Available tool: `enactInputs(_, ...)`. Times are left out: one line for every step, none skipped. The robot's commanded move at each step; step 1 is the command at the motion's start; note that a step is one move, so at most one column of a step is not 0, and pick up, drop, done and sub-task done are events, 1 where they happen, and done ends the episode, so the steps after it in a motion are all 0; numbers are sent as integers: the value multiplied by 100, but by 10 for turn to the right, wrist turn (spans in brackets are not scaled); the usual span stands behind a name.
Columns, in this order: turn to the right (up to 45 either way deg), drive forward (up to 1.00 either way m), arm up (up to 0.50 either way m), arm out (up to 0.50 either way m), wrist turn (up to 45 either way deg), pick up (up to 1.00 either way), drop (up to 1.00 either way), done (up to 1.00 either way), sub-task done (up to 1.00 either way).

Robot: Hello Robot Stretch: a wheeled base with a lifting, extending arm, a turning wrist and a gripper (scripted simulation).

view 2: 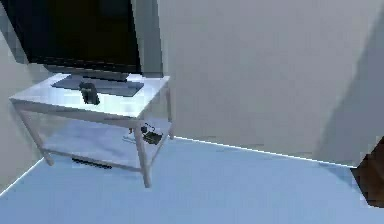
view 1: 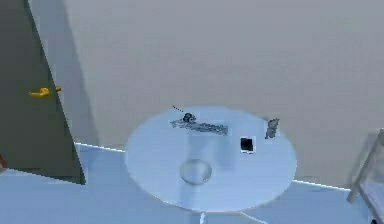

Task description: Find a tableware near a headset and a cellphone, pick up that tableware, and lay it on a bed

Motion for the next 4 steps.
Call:
enactInputs(-450, 0, 0, 0, 0, 0, 0, 0, 0)
enactInputs(-300, 0, 0, 0, 0, 0, 0, 0, 0)
enactInputs(0, 15, 0, 0, 0, 0, 0, 0, 0)
enactInputs(0, 0, 50, 0, 0, 0, 0, 0, 0)
